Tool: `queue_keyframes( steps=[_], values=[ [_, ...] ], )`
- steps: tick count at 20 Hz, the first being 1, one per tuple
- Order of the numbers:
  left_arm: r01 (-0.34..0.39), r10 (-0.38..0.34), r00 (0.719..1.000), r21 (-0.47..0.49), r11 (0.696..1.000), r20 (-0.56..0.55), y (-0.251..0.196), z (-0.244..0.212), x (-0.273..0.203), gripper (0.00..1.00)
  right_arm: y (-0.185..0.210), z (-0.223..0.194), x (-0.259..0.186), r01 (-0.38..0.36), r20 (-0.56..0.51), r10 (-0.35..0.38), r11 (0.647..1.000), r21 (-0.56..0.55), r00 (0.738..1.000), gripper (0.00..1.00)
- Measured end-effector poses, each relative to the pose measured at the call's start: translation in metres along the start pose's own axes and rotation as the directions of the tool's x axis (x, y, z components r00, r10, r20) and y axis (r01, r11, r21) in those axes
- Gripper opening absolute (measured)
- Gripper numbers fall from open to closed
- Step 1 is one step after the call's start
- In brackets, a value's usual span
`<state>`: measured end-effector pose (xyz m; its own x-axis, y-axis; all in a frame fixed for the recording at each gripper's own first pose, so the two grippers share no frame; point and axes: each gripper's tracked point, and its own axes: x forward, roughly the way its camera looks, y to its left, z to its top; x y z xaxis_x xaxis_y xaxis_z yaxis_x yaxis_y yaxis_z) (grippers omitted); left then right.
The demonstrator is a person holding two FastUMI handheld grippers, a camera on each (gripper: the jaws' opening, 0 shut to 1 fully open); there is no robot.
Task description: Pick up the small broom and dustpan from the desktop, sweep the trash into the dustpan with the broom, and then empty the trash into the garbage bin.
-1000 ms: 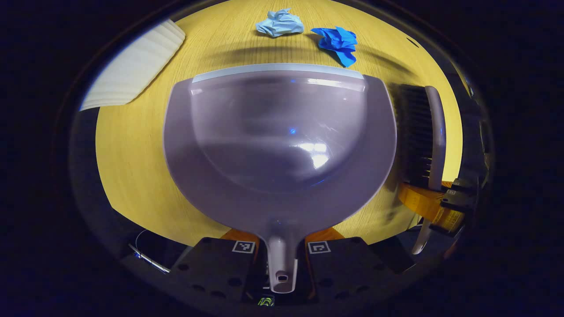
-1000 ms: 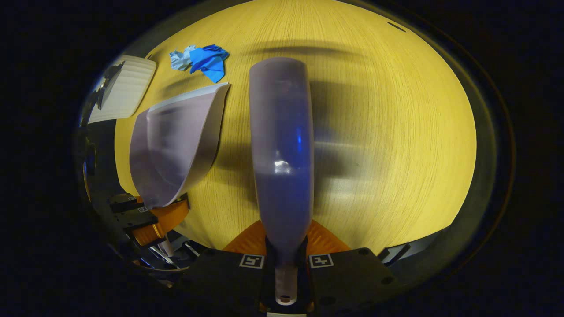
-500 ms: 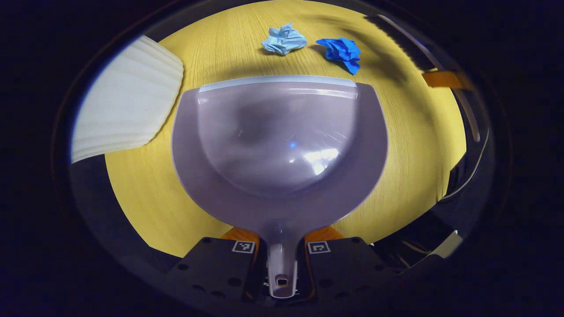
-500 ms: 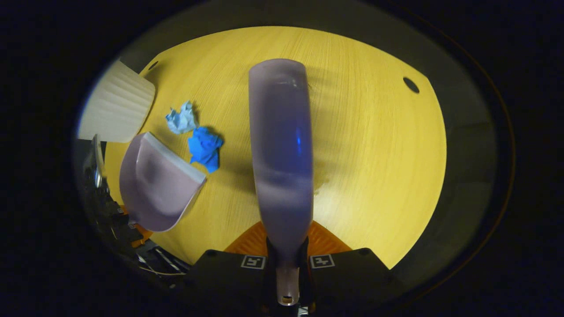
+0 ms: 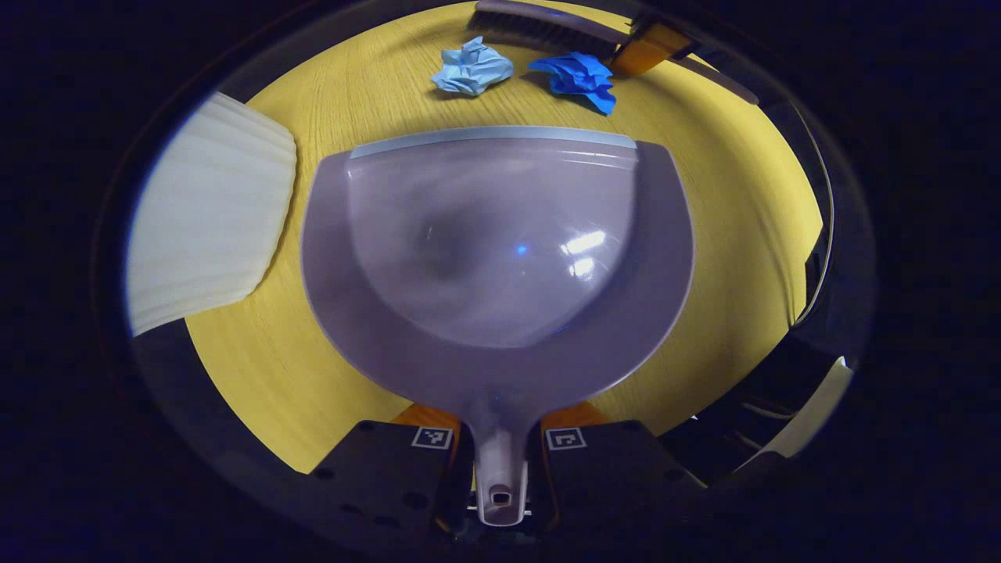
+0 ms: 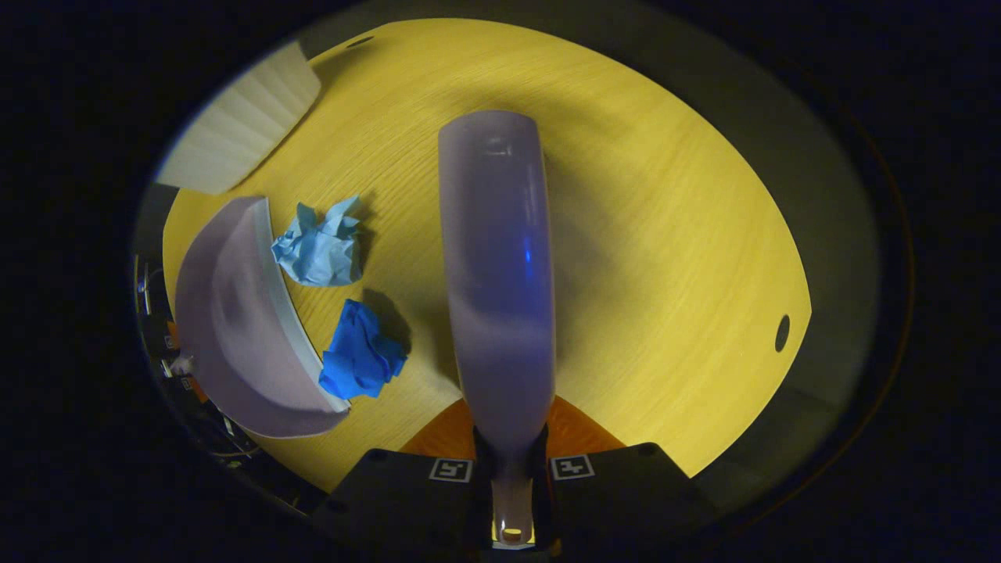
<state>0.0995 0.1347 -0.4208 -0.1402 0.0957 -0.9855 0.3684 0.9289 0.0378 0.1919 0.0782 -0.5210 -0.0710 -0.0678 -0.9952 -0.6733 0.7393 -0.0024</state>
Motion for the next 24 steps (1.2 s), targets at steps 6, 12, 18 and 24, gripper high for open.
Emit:
queue_keyframes(
  steps=[6, 12, 18, 24],
  values=[
    [-0.038, 0.035, 0.999, 0.089, 0.995, 0.031, 0.008, -0.002, 0.003, 0.29, 0.064, -0.015, -0.01, -0.184, -0.096, 0.166, 0.957, -0.223, 0.981, 0.22],
    [-0.047, 0.033, 0.994, 0.143, 0.989, 0.101, 0.005, -0.008, 0.008, 0.27, 0.117, -0.059, -0.05, -0.57, -0.224, 0.536, 0.812, -0.125, 0.814, 0.22],
    [-0.054, 0.04, 0.979, 0.061, 0.997, 0.201, 0.003, -0.003, 0.006, 0.27, 0.089, -0.03, -0.058, -0.56, 0.063, 0.557, 0.828, 0.028, 0.828, 0.22],
    [-0.088, 0.092, 0.91, -0.028, 0.996, 0.405, 0.003, 0.004, -0.005, 0.27, 0.075, -0.046, -0.051, -0.541, 0.432, 0.419, 0.815, 0.207, 0.798, 0.22]
  ],
)
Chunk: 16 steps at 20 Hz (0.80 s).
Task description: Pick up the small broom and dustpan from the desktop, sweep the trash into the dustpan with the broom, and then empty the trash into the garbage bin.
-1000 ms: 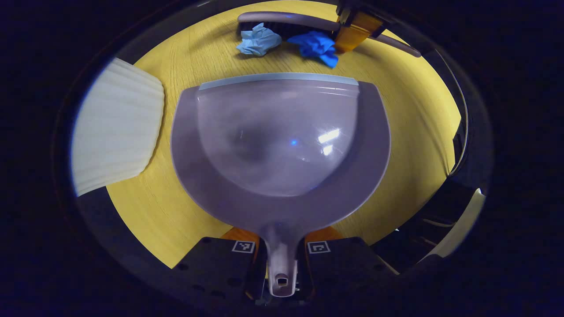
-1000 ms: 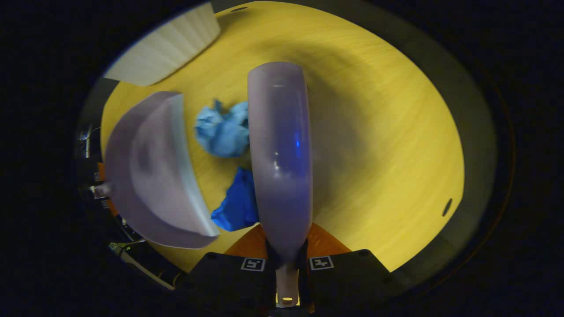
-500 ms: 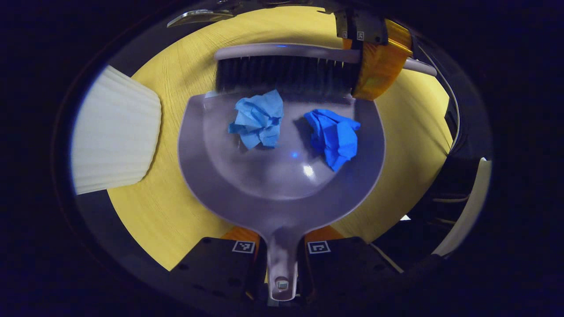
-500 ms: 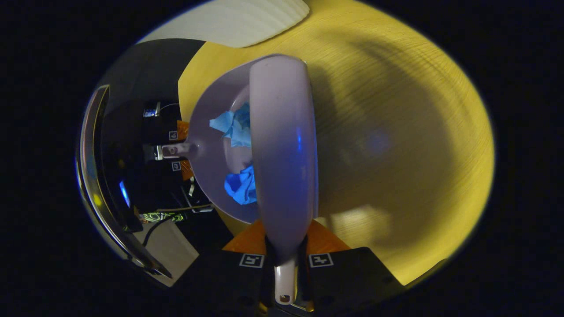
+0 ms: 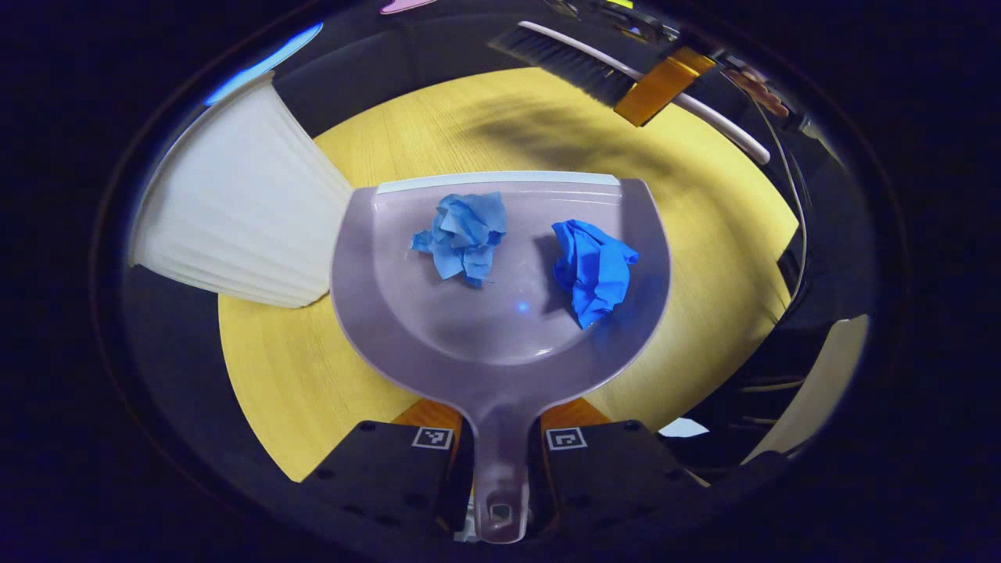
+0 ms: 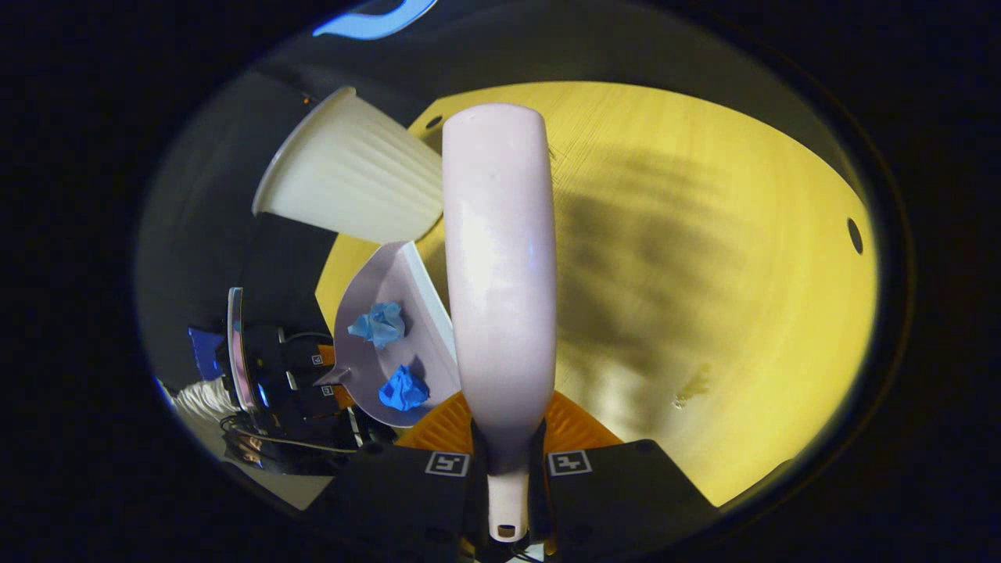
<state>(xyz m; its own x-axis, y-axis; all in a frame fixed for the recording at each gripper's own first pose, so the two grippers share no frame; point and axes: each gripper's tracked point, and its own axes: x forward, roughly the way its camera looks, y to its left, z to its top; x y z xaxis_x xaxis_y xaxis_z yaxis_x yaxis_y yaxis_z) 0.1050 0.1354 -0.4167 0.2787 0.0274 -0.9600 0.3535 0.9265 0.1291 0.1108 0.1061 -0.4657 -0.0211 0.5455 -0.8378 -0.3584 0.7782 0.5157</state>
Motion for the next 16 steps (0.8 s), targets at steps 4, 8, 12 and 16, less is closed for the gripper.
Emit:
queue_keyframes(
  steps=[4, 8, 12, 16],
  values=[
    [-0.057, 0.056, 0.988, 0.003, 0.998, 0.141, -0.001, 0.015, -0.016, 0.27, 0.019, -0.032, 0.0, -0.027, 0.198, 0.001, 0.991, 0.128, 0.98, 0.22],
    [-0.034, 0.037, 0.958, -0.014, 0.999, 0.284, 0.002, 0.039, -0.037, 0.27, 0.023, -0.058, 0.052, -0.026, 0.29, -0.044, 0.972, 0.234, 0.956, 0.21],
    [-0.246, 0.229, 0.899, -0.002, 0.969, 0.373, 0.056, 0.073, -0.059, 0.27, 0.041, -0.055, 0.057, -0.049, 0.323, -0.041, 0.963, 0.264, 0.945, 0.22],
    [-0.476, 0.437, 0.829, 0.031, 0.879, 0.349, 0.146, 0.095, -0.103, 0.27, 0.042, -0.06, 0.049, -0.044, 0.328, -0.038, 0.97, 0.239, 0.944, 0.22]
  ],
)
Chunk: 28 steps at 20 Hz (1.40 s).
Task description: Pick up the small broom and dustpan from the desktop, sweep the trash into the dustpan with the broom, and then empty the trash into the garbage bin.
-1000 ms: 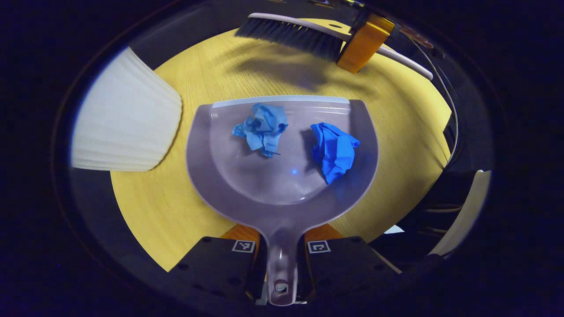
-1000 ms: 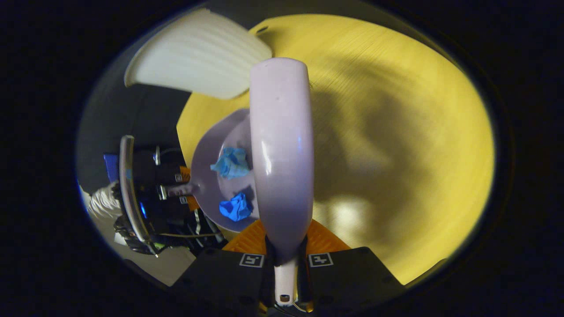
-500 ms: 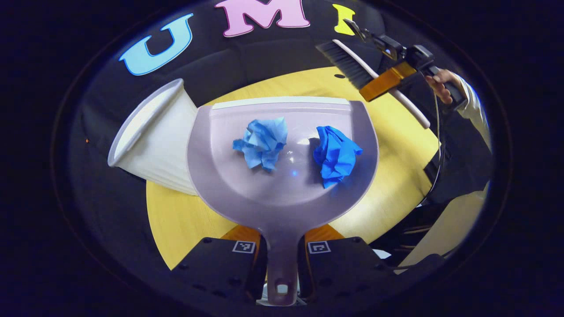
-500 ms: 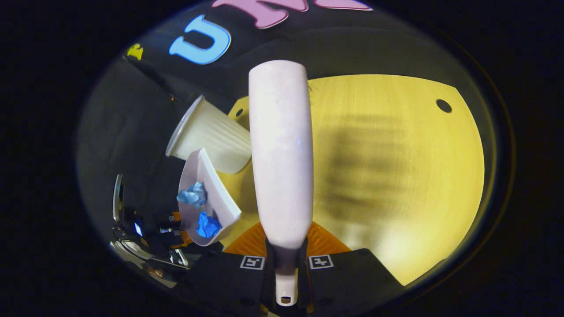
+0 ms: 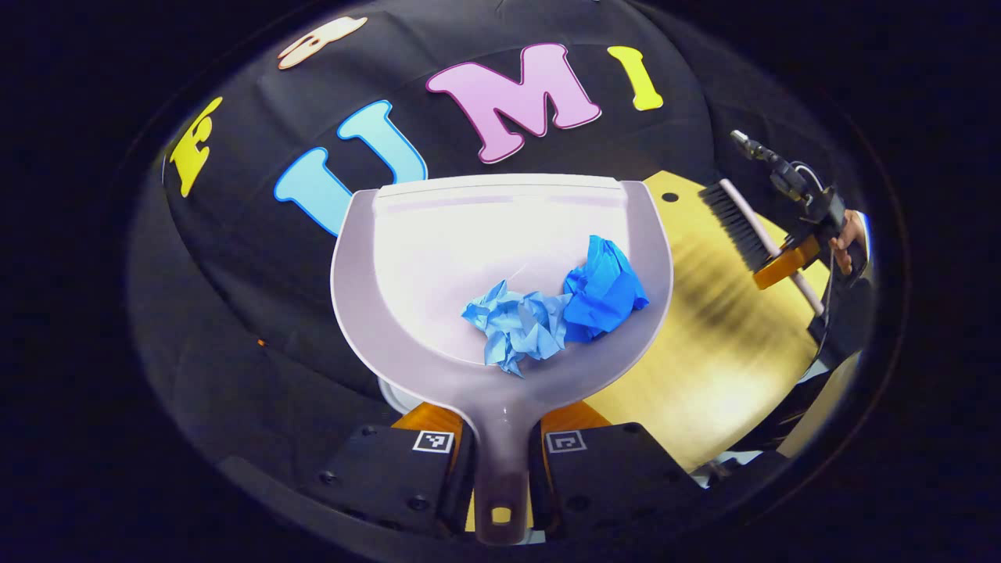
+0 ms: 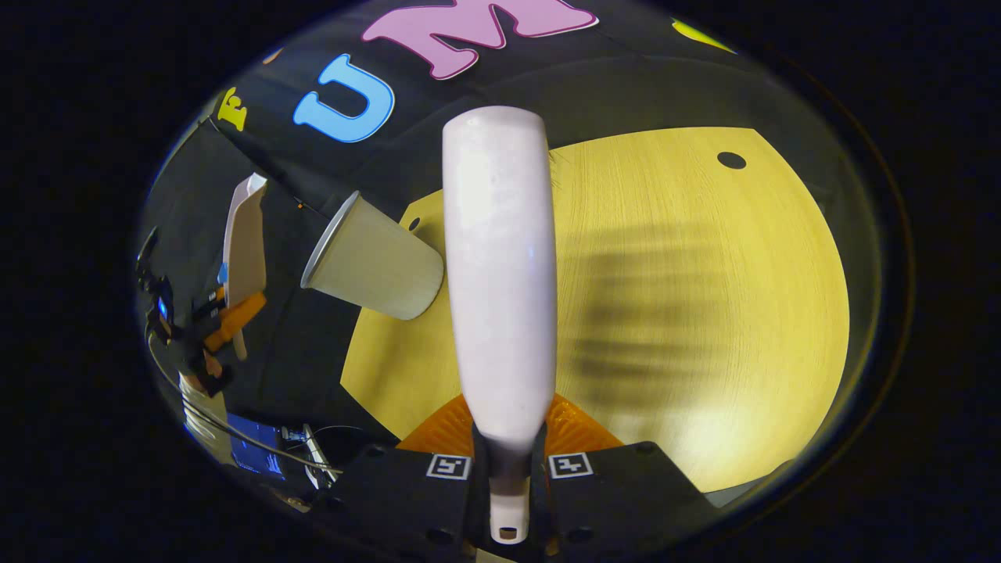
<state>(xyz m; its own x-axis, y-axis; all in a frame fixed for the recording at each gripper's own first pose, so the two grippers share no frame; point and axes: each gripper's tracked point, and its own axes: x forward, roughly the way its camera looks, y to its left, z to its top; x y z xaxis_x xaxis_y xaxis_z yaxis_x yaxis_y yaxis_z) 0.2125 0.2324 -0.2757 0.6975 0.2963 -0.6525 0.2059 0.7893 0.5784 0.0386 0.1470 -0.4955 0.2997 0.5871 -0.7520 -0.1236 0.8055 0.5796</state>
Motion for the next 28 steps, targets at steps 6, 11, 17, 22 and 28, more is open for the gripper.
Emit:
queue_keyframes(
  steps=[6, 11, 17, 22, 28],
  values=[
    [-0.168, 0.192, 0.965, 0.14, 0.976, -0.178, 0.082, -0.022, 0.036, 0.26, 0.003, -0.03, -0.013, -0.032, -0.036, 0.032, 0.999, 0.002, 0.999, 0.21],
    [-0.256, 0.331, 0.898, 0.268, 0.929, -0.289, 0.13, -0.039, 0.05, 0.26, -0.013, -0.047, -0.013, -0.01, -0.065, 0.01, 1.0, 0.001, 0.998, 0.22],
    [-0.335, 0.58, 0.773, 0.611, 0.717, -0.257, 0.173, -0.043, 0.037, 0.26, -0.022, -0.053, -0.013, -0.011, -0.076, 0.013, 1.0, 0.019, 0.997, 0.22],
    [-0.364, 0.704, 0.702, 0.795, 0.485, -0.107, 0.195, -0.053, 0.034, 0.26, -0.021, -0.063, -0.017, -0.039, -0.088, 0.042, 0.999, 0.03, 0.995, 0.22],
    [-0.43, 0.709, 0.705, 0.78, 0.454, -0.024, 0.197, -0.048, 0.036, 0.26, -0.018, -0.075, -0.015, -0.029, -0.099, 0.03, 1.0, 0.009, 0.995, 0.22]
  ],
)
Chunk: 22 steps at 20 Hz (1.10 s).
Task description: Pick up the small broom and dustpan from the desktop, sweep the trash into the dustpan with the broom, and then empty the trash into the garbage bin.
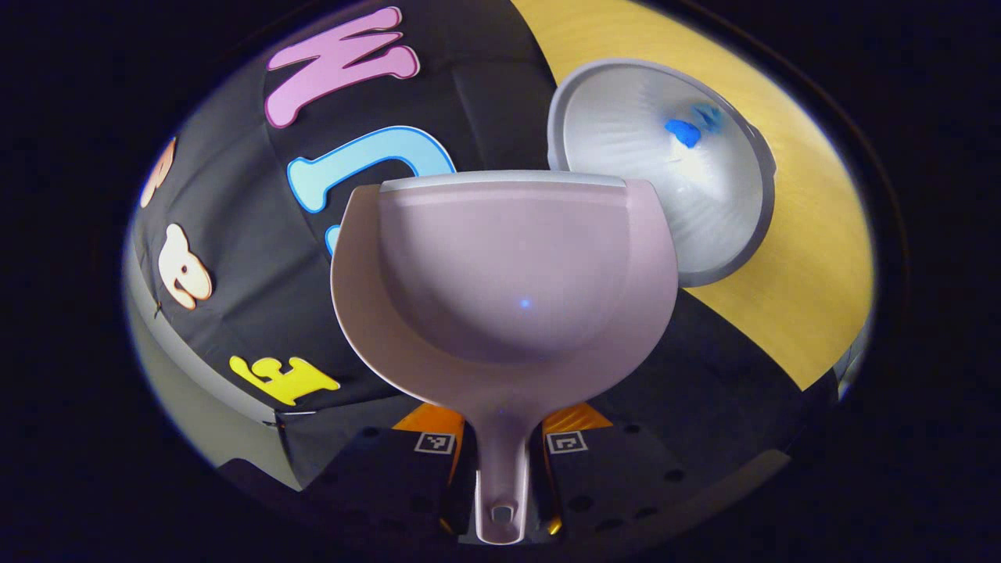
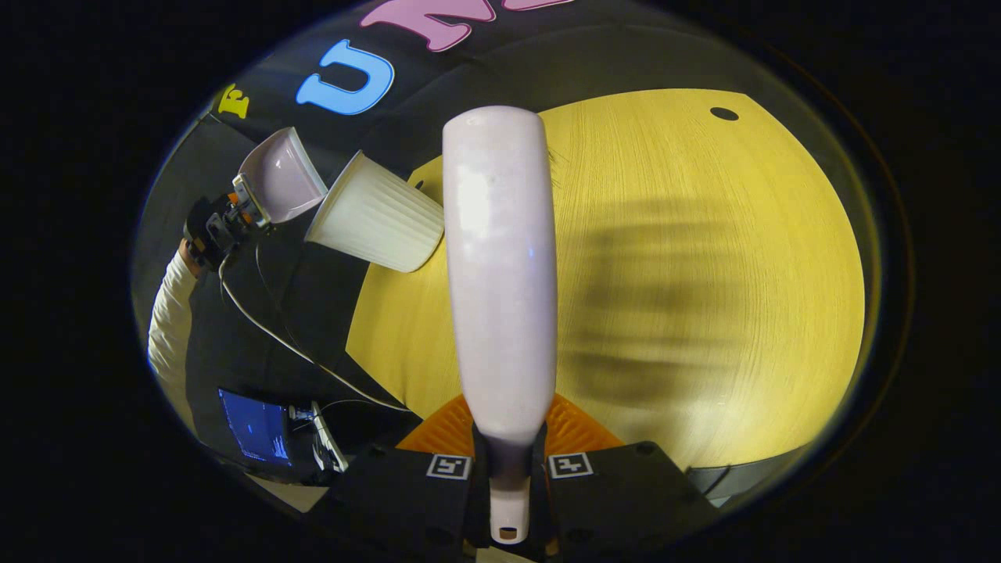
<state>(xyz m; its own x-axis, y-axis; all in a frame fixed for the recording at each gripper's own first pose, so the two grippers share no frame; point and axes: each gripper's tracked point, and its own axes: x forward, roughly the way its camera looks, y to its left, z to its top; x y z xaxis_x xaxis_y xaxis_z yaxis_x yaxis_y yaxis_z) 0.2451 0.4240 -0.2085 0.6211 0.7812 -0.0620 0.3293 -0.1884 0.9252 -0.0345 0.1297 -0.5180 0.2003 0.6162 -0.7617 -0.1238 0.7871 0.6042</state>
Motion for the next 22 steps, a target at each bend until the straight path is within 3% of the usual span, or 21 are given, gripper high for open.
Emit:
queue_keyframes(
  steps=[4, 7, 11, 14, 16, 19, 21, 22],
  values=[
    [0.068, -0.053, 0.996, -0.217, 0.974, 0.072, 0.005, 0.003, -0.015, 0.26, 0.005, 0.002, -0.006, -0.003, 0.025, 0.002, 1.0, 0.015, 1.0, 0.22],
    [0.156, -0.1, 0.983, -0.402, 0.902, 0.157, 0.02, 0.008, -0.064, 0.26, 0.005, 0.005, -0.01, 0.018, 0.044, -0.019, 0.999, 0.03, 0.999, 0.21],
    [0.353, -0.188, 0.927, -0.584, 0.731, 0.325, 0.016, 0.031, -0.133, 0.26, 0.02, 0.016, -0.019, 0.062, 0.097, -0.063, 0.998, 0.017, 0.993, 0.22],
    [0.49, -0.249, 0.863, -0.606, 0.626, 0.44, 0.001, 0.057, -0.178, 0.26, 0.042, 0.021, -0.023, 0.055, 0.121, -0.056, 0.998, 0.013, 0.991, 0.22],
    [0.587, -0.309, 0.806, -0.608, 0.535, 0.506, -0.025, 0.073, -0.212, 0.26, 0.05, 0.019, -0.025, 0.072, 0.134, -0.072, 0.997, 0.004, 0.988, 0.22],
    [0.738, -0.437, 0.672, -0.59, 0.328, 0.597, -0.079, 0.105, -0.256, 0.26, 0.052, 0.013, -0.027, 0.122, 0.133, -0.123, 0.992, 0.018, 0.983, 0.22],
    [0.79, -0.516, 0.583, -0.585, 0.181, 0.628, -0.114, 0.126, -0.278, 0.27, 0.05, 0.011, -0.023, 0.173, 0.111, -0.175, 0.984, 0.03, 0.978, 0.22],
    [0.795, -0.533, 0.564, -0.59, 0.143, 0.63, -0.131, 0.135, -0.286, 0.27, 0.048, 0.01, -0.019, 0.196, 0.097, -0.198, 0.98, 0.031, 0.975, 0.22]
  ],
)
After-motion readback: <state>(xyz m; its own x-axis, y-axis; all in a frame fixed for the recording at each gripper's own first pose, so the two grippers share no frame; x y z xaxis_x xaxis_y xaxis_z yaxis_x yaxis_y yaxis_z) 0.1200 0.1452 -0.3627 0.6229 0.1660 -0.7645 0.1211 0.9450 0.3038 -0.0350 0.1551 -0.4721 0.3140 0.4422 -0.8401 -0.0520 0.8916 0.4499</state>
